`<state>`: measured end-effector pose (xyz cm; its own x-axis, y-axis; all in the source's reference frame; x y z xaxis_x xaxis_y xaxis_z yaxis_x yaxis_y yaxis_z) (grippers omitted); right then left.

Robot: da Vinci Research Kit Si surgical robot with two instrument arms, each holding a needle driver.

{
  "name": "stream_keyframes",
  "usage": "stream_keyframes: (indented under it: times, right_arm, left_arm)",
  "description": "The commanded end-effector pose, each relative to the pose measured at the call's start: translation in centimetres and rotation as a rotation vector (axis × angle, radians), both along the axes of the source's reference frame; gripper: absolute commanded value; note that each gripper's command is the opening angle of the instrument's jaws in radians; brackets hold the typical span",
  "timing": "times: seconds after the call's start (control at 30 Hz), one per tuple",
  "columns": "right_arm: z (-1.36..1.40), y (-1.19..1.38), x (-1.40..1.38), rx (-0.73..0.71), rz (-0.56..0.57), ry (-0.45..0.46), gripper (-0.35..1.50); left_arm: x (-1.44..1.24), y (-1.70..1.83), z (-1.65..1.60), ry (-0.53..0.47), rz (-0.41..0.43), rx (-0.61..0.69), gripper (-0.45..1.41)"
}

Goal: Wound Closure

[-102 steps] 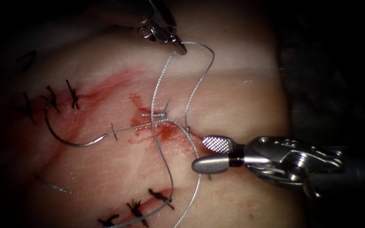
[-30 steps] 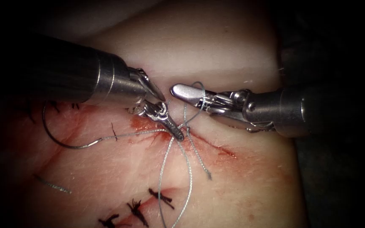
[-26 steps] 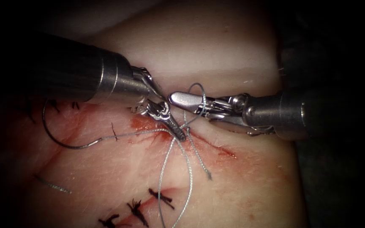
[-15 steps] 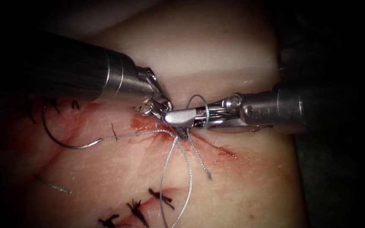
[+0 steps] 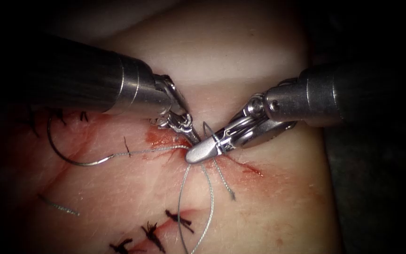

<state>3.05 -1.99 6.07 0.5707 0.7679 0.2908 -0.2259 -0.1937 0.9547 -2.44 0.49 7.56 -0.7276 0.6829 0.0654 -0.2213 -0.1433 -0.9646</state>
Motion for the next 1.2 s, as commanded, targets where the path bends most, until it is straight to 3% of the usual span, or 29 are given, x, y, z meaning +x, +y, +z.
stream_keyframes:
  times: [0.03, 0.37, 0.6, 0.83, 1.0, 1.2]
  right_arm:
    - [0.04, -0.02, 0.09, -0.025, -0.054, -0.036, -0.35]
    - [-0.02, -0.04, 0.08, -0.145, -0.360, -0.206, -0.35]
    - [-0.12, 0.13, 0.04, -0.210, -0.485, -0.271, -0.35]
    - [-0.11, 0.08, -0.02, -0.243, -0.574, -0.260, -0.35]
    - [-0.10, 0.04, -0.01, -0.255, -0.625, -0.239, 0.00]
    - [-0.02, 0.00, 0.03, -0.257, -0.660, -0.247, -0.05]
  left_arm:
    - [-0.06, 0.00, 0.06, 0.000, -0.009, -0.004, -0.45]
    - [-0.12, 0.07, -0.03, 0.002, -0.048, -0.009, -0.45]
    - [-0.12, 0.02, -0.07, 0.011, -0.045, -0.015, -0.45]
    - [-0.14, 0.01, -0.08, 0.012, -0.046, -0.015, -0.45]
    - [-0.14, 0.01, -0.08, 0.019, -0.044, -0.020, -0.45]
    - [-0.15, -0.01, -0.08, 0.022, -0.043, -0.022, -0.45]
